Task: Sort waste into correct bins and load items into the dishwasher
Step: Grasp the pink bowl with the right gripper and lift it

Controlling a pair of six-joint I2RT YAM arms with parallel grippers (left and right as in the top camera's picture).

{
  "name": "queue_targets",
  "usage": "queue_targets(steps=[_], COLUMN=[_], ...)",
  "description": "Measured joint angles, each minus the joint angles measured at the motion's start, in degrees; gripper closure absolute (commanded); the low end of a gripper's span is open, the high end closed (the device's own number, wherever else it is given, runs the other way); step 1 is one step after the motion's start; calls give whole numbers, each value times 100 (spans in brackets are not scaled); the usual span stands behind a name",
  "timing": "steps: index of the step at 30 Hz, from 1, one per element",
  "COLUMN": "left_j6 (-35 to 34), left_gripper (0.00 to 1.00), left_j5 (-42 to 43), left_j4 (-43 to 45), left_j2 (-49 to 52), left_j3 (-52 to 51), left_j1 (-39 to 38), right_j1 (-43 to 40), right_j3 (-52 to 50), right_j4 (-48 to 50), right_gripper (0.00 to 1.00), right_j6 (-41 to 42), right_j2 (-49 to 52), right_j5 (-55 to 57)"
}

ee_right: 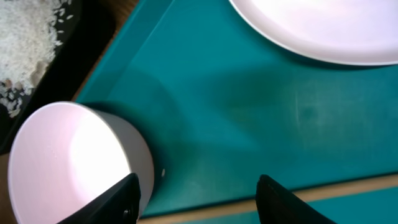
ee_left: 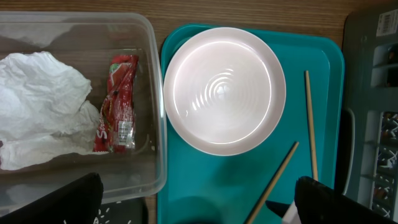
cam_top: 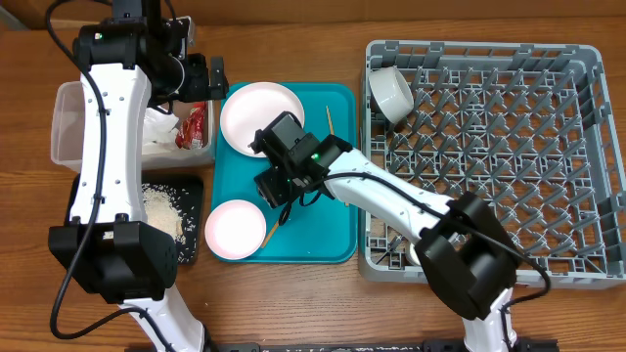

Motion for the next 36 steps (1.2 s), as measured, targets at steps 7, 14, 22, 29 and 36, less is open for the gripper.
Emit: queue_targets(steps=[7,14,22,29,36], left_j6=[0,0,0,0,0], left_gripper=[0,0,0,0,0], left_j5=[-2,-2,-2,-2,-2], left_j4=[0,0,0,0,0], left_j2=[2,2,2,2,2], left_j3=[0,0,0,0,0], left_j1=[0,0,0,0,0], right_j1=[315,584,258,155,603], right_j3=[-2,2,391,546,544], right_j4=[50,55,-197,-389,-479], right_gripper=[43,42,42,43,55], right_j6=[-282,-468,-525,-901,-1263], right_j2=[243,243,243,243,310], right_j5=[269,586,647,304,39])
